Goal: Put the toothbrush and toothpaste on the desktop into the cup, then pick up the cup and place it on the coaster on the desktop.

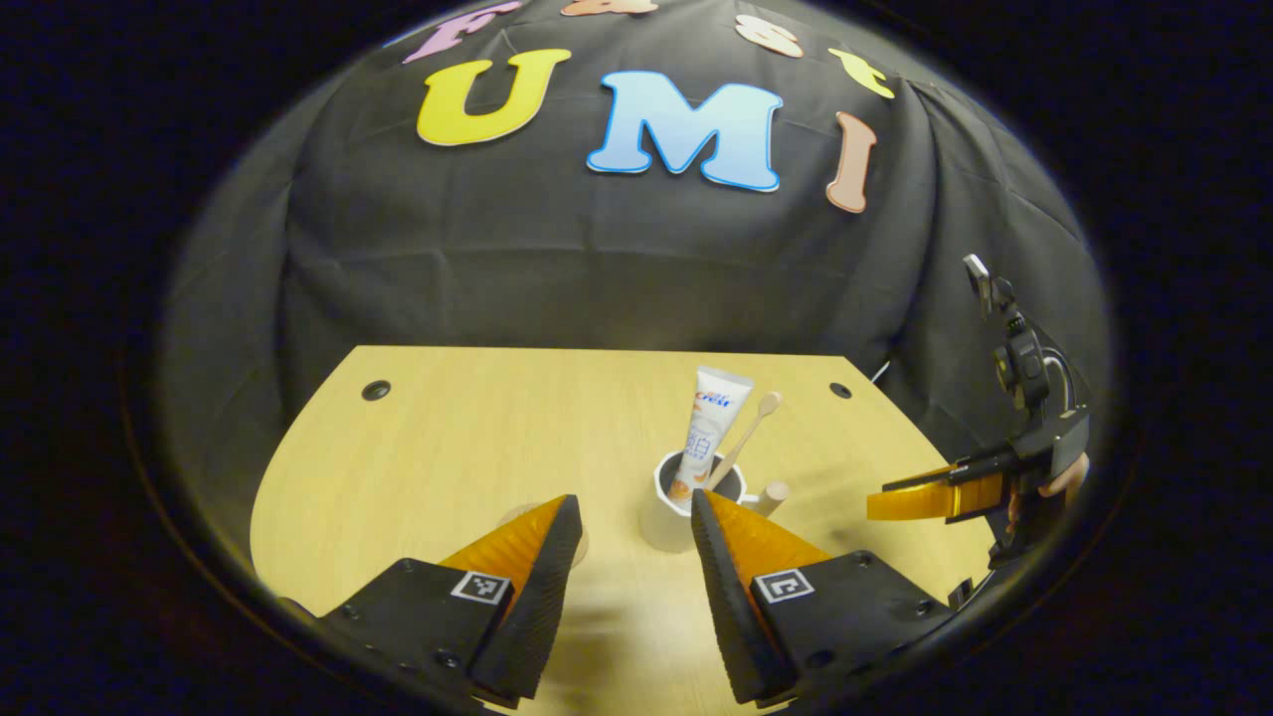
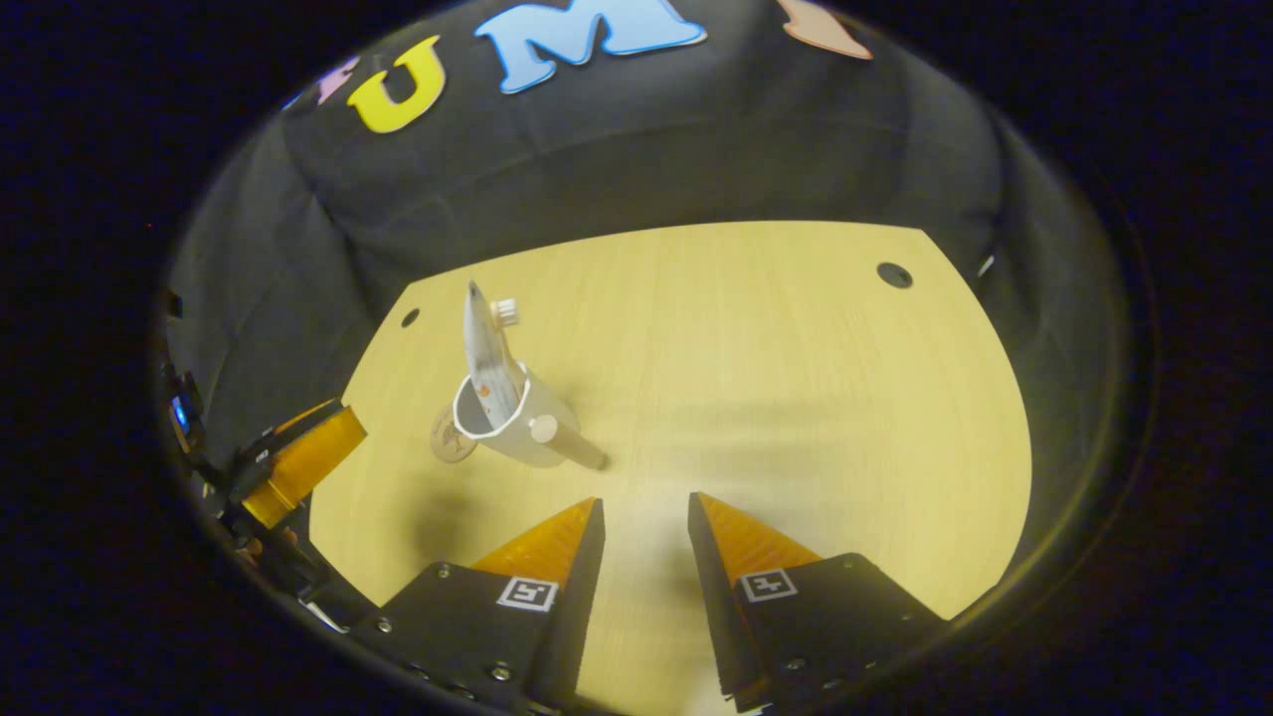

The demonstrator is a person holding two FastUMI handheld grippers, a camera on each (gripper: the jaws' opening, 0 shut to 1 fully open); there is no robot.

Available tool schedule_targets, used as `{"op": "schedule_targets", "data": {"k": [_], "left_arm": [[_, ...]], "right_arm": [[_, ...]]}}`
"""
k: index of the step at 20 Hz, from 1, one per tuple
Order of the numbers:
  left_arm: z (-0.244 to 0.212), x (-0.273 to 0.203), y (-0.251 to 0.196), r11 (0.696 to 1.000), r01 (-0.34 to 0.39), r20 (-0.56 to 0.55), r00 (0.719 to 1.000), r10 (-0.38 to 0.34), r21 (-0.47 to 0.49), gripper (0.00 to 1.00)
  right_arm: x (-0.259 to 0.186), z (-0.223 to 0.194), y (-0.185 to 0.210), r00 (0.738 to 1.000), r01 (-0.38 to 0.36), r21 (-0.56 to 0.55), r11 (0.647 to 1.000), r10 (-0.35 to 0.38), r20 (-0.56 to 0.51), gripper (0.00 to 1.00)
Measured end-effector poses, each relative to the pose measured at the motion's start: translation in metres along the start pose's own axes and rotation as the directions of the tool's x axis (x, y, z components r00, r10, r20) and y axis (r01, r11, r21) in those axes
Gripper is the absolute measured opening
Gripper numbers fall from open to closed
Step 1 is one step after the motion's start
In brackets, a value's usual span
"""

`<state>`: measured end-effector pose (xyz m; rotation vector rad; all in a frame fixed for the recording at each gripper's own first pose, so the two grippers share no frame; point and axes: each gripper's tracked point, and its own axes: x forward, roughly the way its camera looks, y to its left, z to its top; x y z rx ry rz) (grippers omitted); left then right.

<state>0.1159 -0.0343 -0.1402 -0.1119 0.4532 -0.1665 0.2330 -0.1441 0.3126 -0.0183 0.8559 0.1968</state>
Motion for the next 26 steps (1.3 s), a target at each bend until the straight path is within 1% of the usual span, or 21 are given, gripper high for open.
{"op": "schedule_targets", "data": {"k": [1,2,3,5,10,13,14,15,20,22,24,26], "left_arm": [[-0.007,-0.005,0.003,1.0,-0.004,-0.007,1.0,0.003,-0.016,0.76],[-0.013,-0.01,0.007,1.0,-0.014,-0.014,1.0,0.014,-0.023,0.86],[-0.019,-0.014,0.012,0.999,-0.028,-0.023,0.999,0.027,-0.026,0.88],[-0.031,-0.026,0.02,0.998,-0.046,-0.042,0.998,0.044,-0.036,0.92],[-0.051,-0.047,0.045,0.992,-0.1,-0.078,0.993,0.094,-0.079,0.92],[-0.057,-0.059,0.067,0.985,-0.148,-0.088,0.986,0.141,-0.088,0.92],[-0.058,-0.062,0.075,0.981,-0.167,-0.09,0.983,0.159,-0.094,0.92],[-0.058,-0.067,0.082,0.977,-0.184,-0.092,0.98,0.175,-0.104,0.92],[-0.067,-0.084,0.11,0.953,-0.261,-0.115,0.963,0.245,-0.153,0.92],[-0.07,-0.089,0.117,0.946,-0.281,-0.119,0.957,0.264,-0.162,0.92],[-0.073,-0.091,0.122,0.941,-0.292,-0.125,0.954,0.273,-0.174,0.92],[-0.075,-0.09,0.123,0.938,-0.294,-0.13,0.953,0.273,-0.185,0.92]], "right_arm": [[0.005,0.005,0.007,1.0,-0.008,-0.052,0.999,0.008,-0.013,0.52],[0.009,0.009,0.013,0.999,-0.019,-0.108,0.994,0.015,-0.031,0.52],[0.012,0.019,0.011,0.999,-0.027,-0.156,0.987,0.019,-0.047,0.52],[0.023,0.024,0.02,0.995,-0.047,-0.262,0.964,0.023,-0.094,0.52],[0.03,0.04,0.034,0.977,-0.102,-0.429,0.898,0.01,-0.212,0.52],[0.041,0.042,0.041,0.963,-0.142,-0.485,0.863,0.008,-0.269,0.51],[0.044,0.043,0.041,0.959,-0.146,-0.507,0.849,-0.003,-0.282,0.44],[0.05,0.044,0.042,0.957,-0.149,-0.532,0.834,-0.014,-0.29,0.49],[0.077,0.041,0.047,0.937,-0.187,-0.604,0.774,-0.043,-0.345,0.5],[0.083,0.038,0.049,0.93,-0.202,-0.613,0.764,-0.047,-0.365,0.5],[0.087,0.037,0.05,0.925,-0.21,-0.611,0.763,-0.046,-0.376,0.5],[0.091,0.038,0.047,0.93,-0.193,-0.616,0.763,-0.057,-0.362,0.4]]}}
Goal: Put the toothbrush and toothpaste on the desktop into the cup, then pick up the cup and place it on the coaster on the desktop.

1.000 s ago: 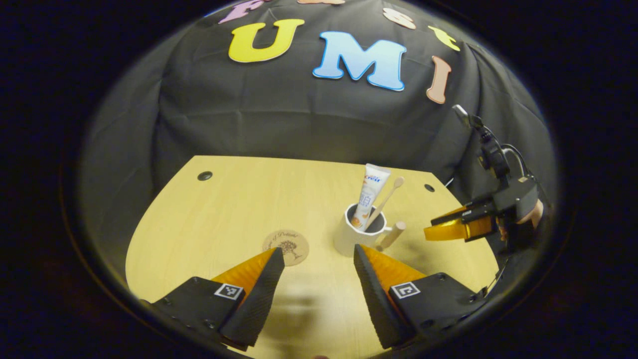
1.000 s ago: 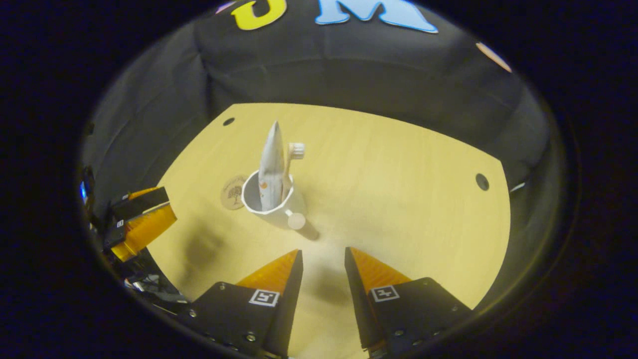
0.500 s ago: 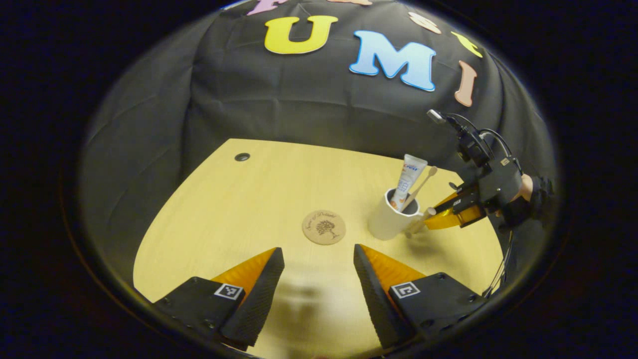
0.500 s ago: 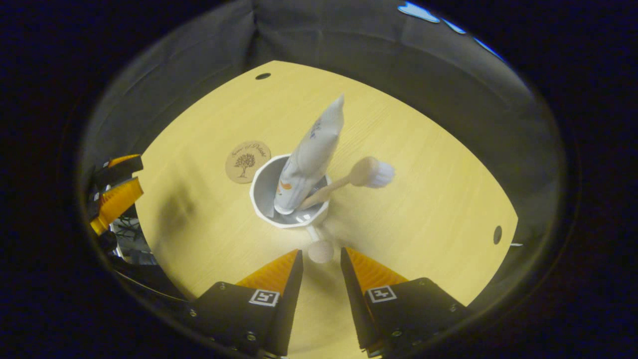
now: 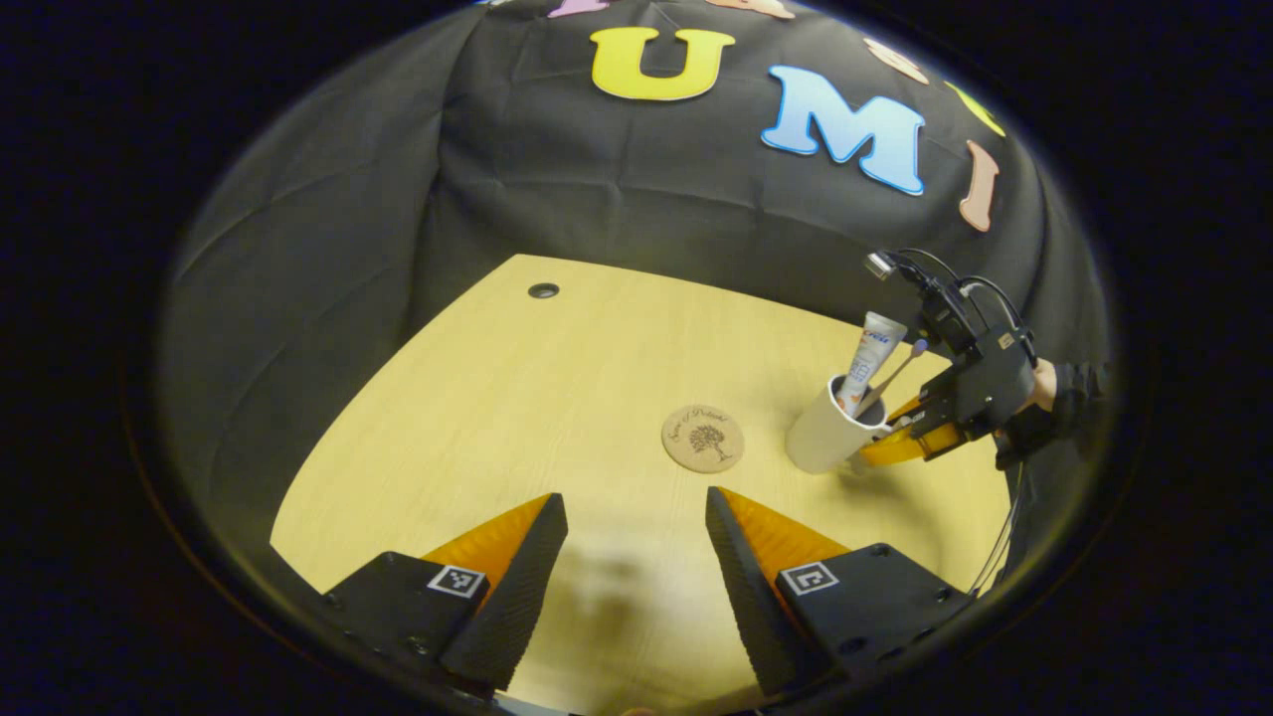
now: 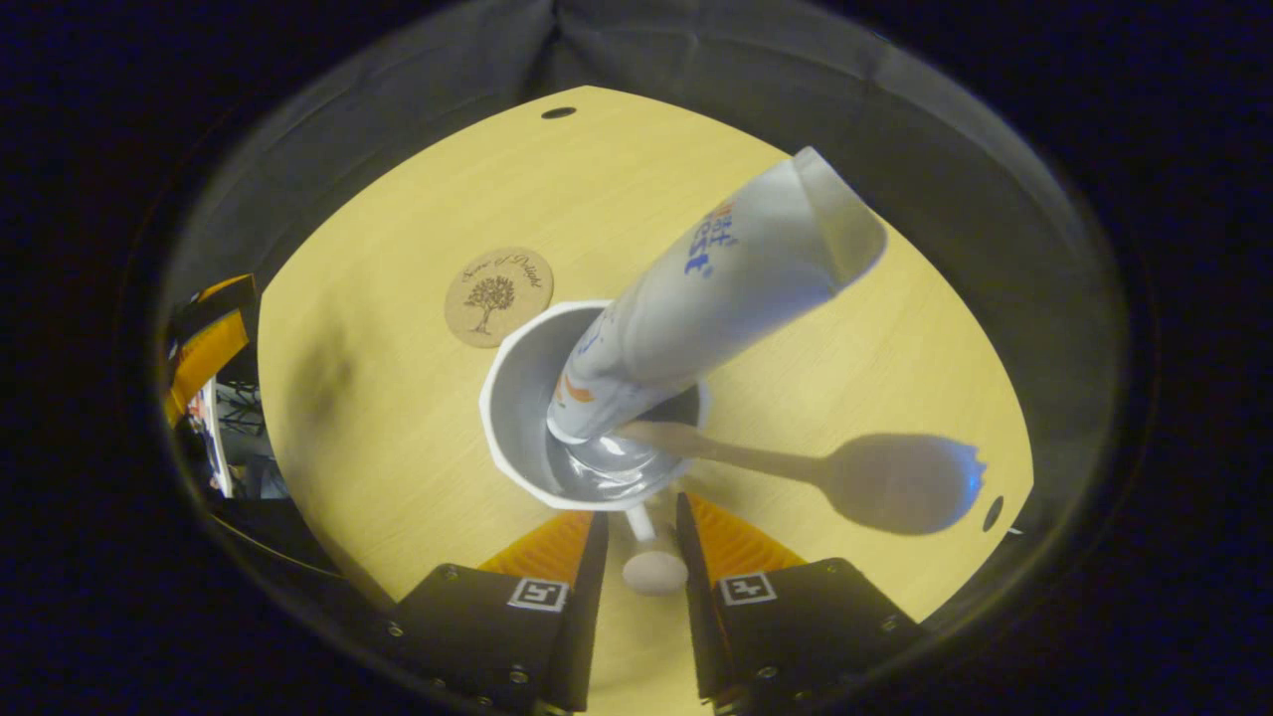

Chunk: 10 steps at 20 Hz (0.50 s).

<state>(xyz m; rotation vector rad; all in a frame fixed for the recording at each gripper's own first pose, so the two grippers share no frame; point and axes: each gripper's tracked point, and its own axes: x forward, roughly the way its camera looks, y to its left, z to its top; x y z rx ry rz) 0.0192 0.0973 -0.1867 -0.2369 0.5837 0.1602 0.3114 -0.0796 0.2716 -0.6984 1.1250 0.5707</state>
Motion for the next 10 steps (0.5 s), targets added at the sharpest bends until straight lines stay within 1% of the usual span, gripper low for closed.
{"op": "schedule_targets", "data": {"k": [1,2,3,4,5,6,7,8,10], "left_arm": [[-0.0013,0.001,-0.0014,1.0,0.002,-0.003,1.0,-0.002,-0.005,0.92],[-0.0016,0.0005,-0.0019,1.0,0.005,-0.004,1.0,-0.005,-0.007,0.92],[-0.0023,0.0006,-0.0026,1.0,0.008,-0.006,1.0,-0.008,-0.007,0.92],[-0.0024,0.0013,-0.0026,1.0,0.01,-0.007,1.0,-0.01,-0.004,0.92],[-0.0033,0.0006,-0.0035,1.0,0.013,-0.008,1.0,-0.013,-0.001,0.92],[-0.0029,0.0003,-0.0043,1.0,0.016,-0.008,1.0,-0.016,0.003,0.92],[-0.0011,0.0003,-0.0053,1.0,0.018,-0.007,1.0,-0.018,0.007,0.89],[0.0005,0.0009,-0.007,1.0,0.02,-0.006,1.0,-0.02,0.01,0.92],[0.0023,0.0019,-0.0075,1.0,0.022,-0.006,1.0,-0.022,0.013,0.92]], "right_arm": [[-0.0028,0.0019,-0.0004,1.0,-0.003,0.012,1.0,0.003,0.005,0.35],[-0.0004,0.0003,-0.0008,1.0,-0.002,0.018,1.0,0.002,-0.001,0.26],[-0.0005,0.0004,-0.0009,1.0,0.001,0.021,1.0,-0.001,-0.001,0.23],[-0.0015,0.0031,-0.0015,1.0,0.01,0.02,1.0,-0.01,0.012,0.22],[-0.0006,0.0029,-0.0002,1.0,0.013,0.024,1.0,-0.014,0.023,0.17],[0.0011,0.0023,0.0004,1.0,0.014,0.029,0.999,-0.015,0.024,0.17],[0.0006,0.0028,0.0016,0.999,0.011,0.04,0.999,-0.013,0.031,0.17],[0.0006,0.0034,0.0034,0.999,0.003,0.057,0.998,-0.005,0.036,0.16],[0.0032,0.0049,0.007,0.998,-0.008,0.081,0.997,0.004,0.057,0.17]]}}
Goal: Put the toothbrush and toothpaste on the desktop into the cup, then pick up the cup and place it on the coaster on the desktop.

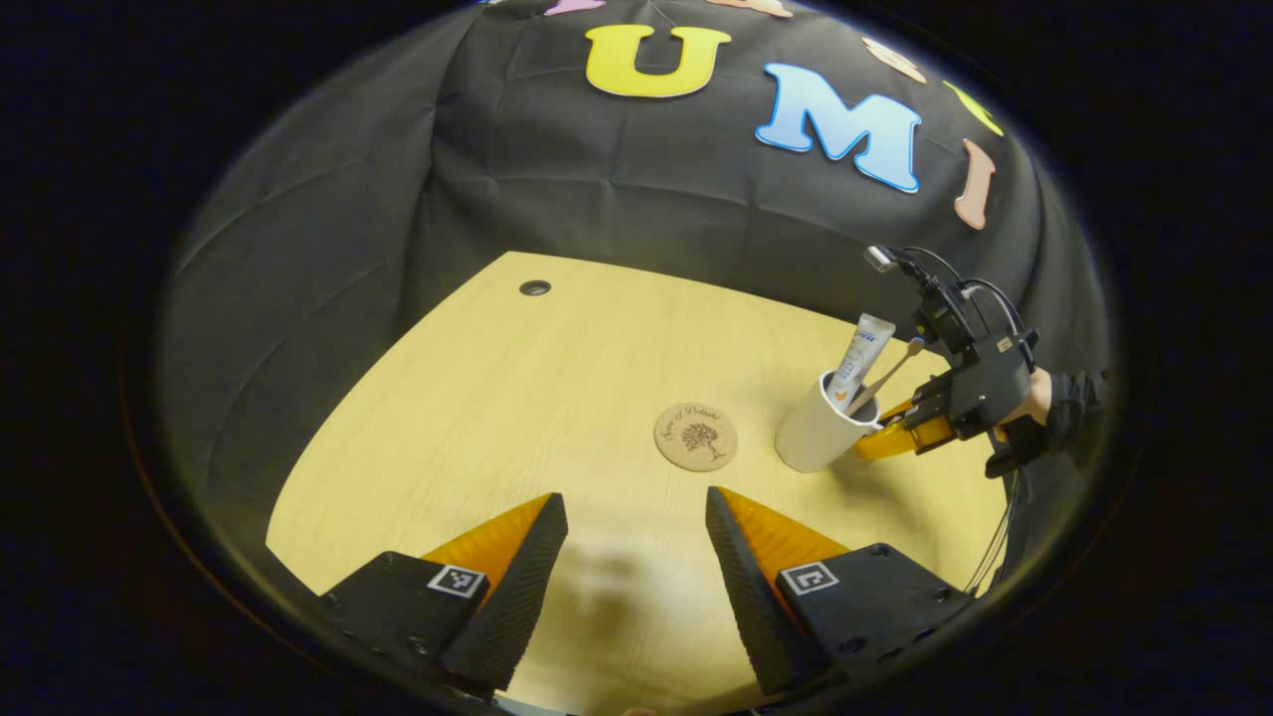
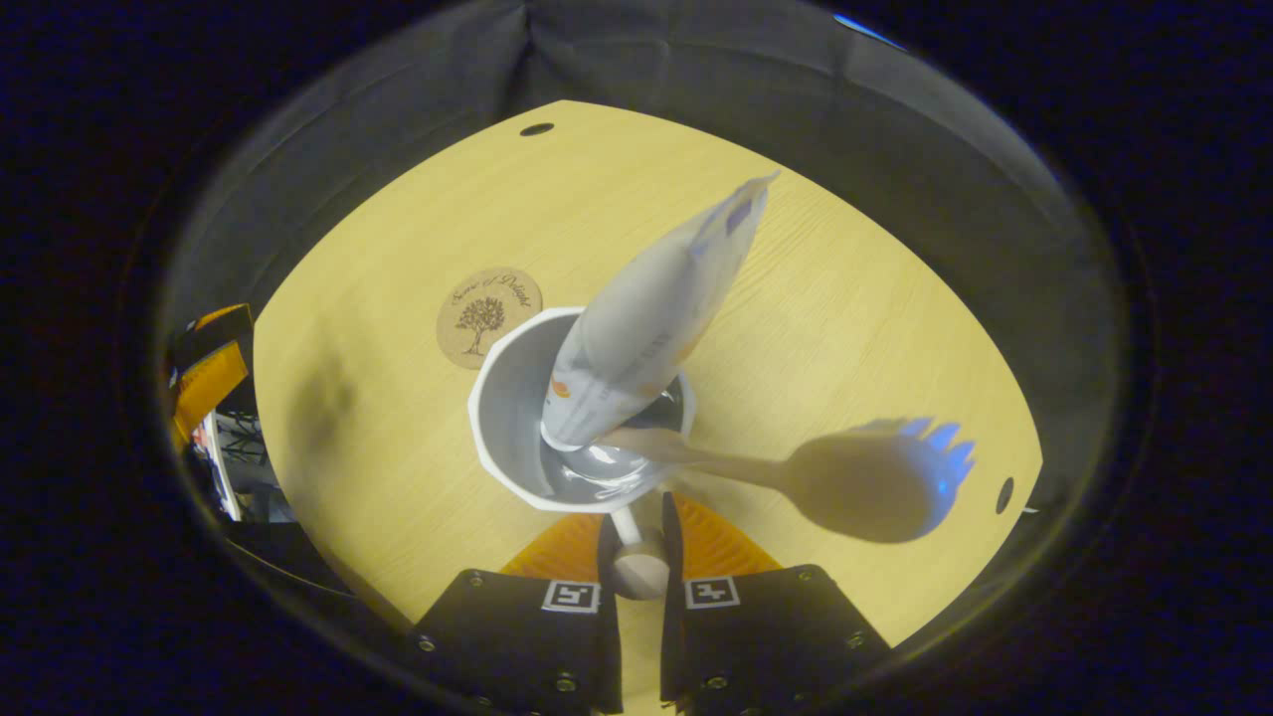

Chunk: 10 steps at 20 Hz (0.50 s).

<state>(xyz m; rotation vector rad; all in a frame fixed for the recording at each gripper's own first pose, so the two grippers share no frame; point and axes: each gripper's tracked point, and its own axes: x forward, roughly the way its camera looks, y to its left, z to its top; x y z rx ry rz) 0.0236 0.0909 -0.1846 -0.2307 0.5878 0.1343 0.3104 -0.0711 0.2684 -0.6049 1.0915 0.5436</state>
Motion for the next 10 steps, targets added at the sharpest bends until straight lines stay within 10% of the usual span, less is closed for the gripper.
{"op": "schedule_targets", "data": {"k": [10], "left_arm": [[-0.006,-0.01,0.017,1.0,-0.015,-0.005,1.0,0.015,-0.024,0.92]], "right_arm": [[0.003,0.032,0.037,0.995,-0.026,0.075,0.997,0.019,0.098,0.16]]}}
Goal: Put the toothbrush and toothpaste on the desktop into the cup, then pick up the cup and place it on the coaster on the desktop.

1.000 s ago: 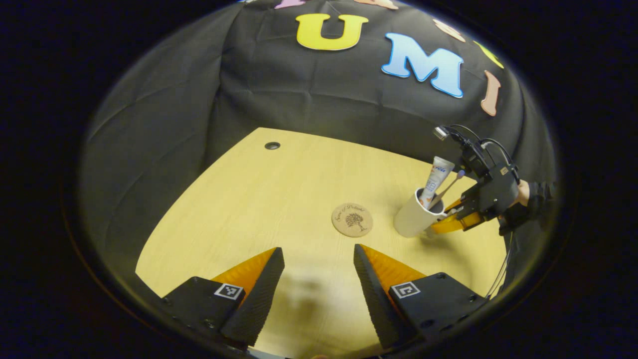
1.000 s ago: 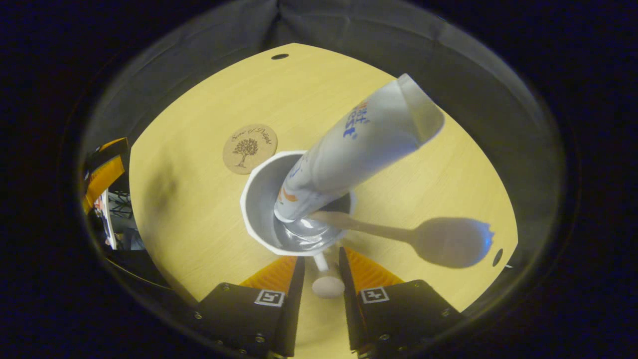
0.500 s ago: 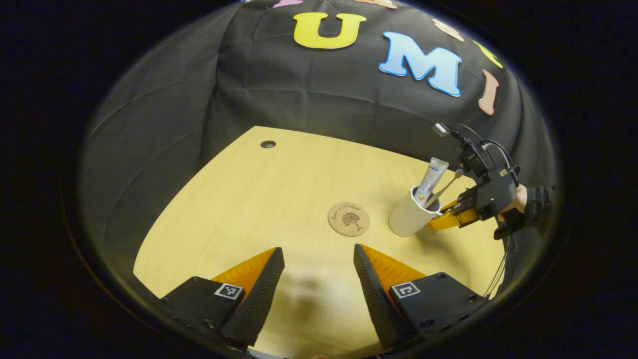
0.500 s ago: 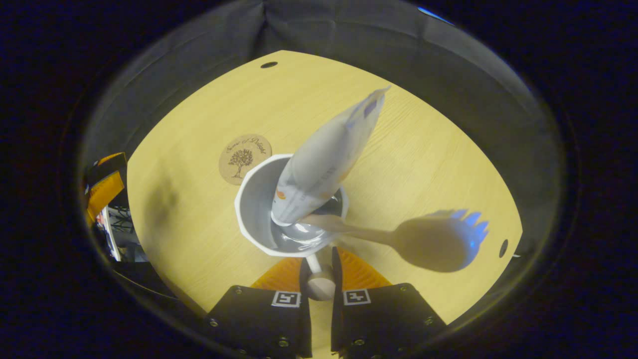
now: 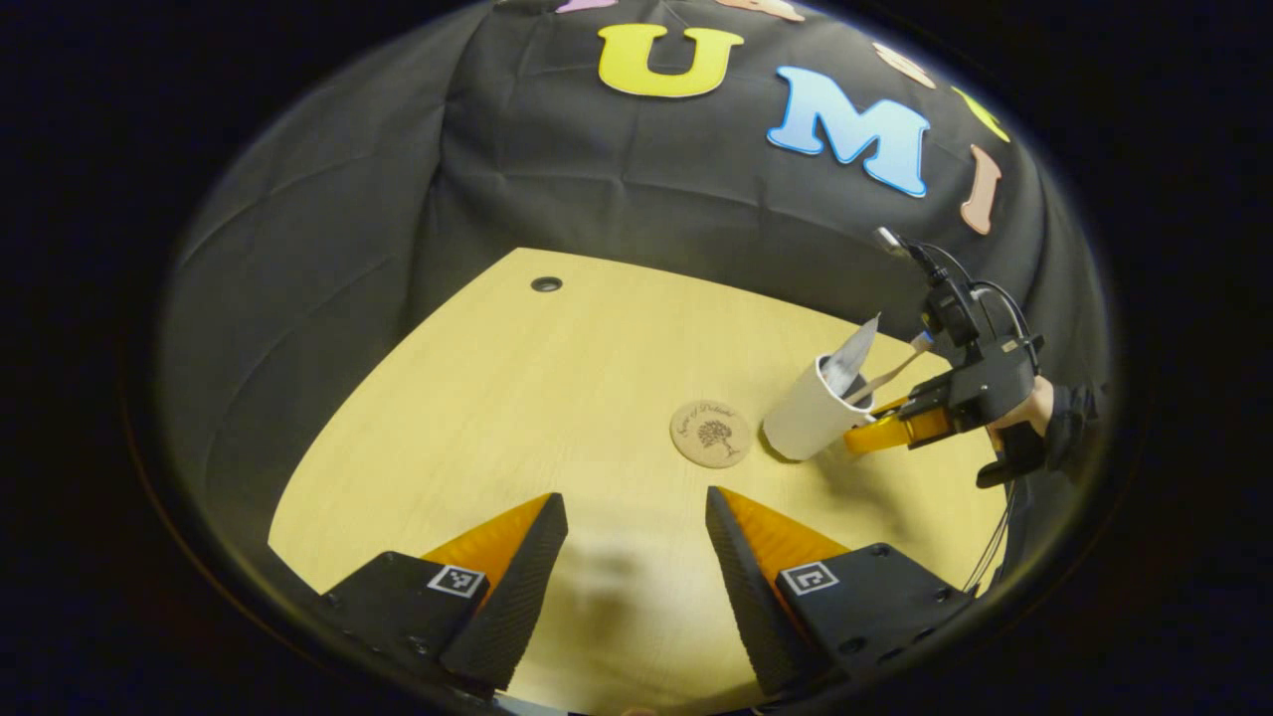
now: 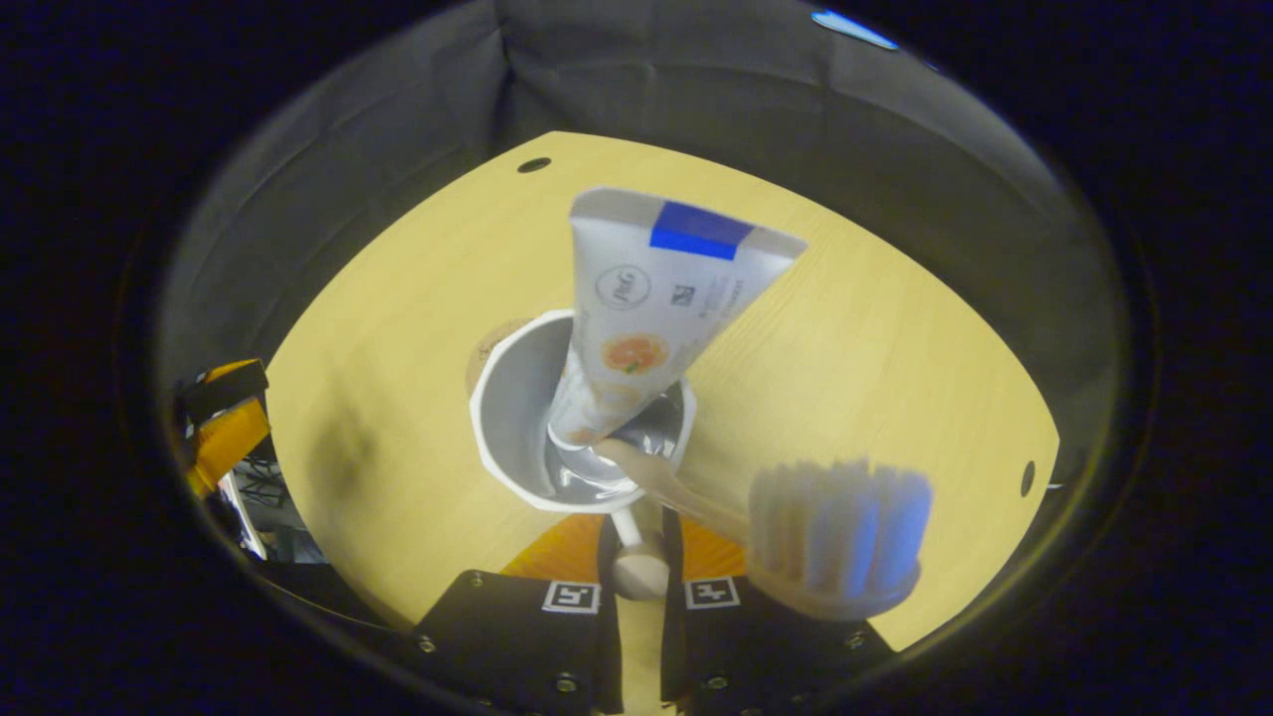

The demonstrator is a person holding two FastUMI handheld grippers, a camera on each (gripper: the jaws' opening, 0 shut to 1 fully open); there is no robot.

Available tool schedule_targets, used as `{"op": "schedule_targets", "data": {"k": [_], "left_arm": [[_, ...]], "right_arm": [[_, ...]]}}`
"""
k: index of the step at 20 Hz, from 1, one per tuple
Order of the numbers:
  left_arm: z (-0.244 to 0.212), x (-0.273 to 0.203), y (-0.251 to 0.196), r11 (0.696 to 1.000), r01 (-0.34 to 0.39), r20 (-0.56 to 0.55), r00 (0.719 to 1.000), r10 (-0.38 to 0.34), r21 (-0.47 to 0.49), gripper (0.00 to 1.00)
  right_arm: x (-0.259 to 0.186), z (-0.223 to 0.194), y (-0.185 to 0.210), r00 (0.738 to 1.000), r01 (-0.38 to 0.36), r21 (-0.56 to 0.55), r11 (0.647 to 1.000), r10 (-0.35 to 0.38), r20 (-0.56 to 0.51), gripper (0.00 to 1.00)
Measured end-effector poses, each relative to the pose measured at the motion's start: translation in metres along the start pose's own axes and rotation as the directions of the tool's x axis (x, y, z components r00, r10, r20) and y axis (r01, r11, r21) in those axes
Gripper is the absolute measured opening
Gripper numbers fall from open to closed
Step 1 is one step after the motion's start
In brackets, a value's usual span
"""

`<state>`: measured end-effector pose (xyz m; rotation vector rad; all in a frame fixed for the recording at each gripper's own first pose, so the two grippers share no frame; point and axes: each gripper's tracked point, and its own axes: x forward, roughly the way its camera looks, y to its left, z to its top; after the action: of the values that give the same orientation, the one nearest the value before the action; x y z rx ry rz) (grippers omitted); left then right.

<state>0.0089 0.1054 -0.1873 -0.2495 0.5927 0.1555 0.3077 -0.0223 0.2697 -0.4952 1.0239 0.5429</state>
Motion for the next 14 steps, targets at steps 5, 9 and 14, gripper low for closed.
{"op": "schedule_targets", "data": {"k": [5,9,14], "left_arm": [[-0.001,-0.008,0.02,1.0,-0.016,0.003,1.0,0.016,-0.018,0.92],[0.001,-0.009,0.035,0.999,-0.031,0.007,0.999,0.031,-0.034,0.92],[0.0,-0.023,0.037,0.996,-0.057,0.005,0.998,0.058,-0.063,0.92]], "right_arm": [[0.004,0.026,0.03,1.0,-0.019,-0.023,1.0,0.02,0.017,0.16],[0.016,0.037,0.047,1.0,-0.013,-0.052,0.999,0.013,0.003,0.16],[0.021,0.041,0.049,1.0,0.001,-0.079,0.997,-0.002,-0.017,0.16]]}}
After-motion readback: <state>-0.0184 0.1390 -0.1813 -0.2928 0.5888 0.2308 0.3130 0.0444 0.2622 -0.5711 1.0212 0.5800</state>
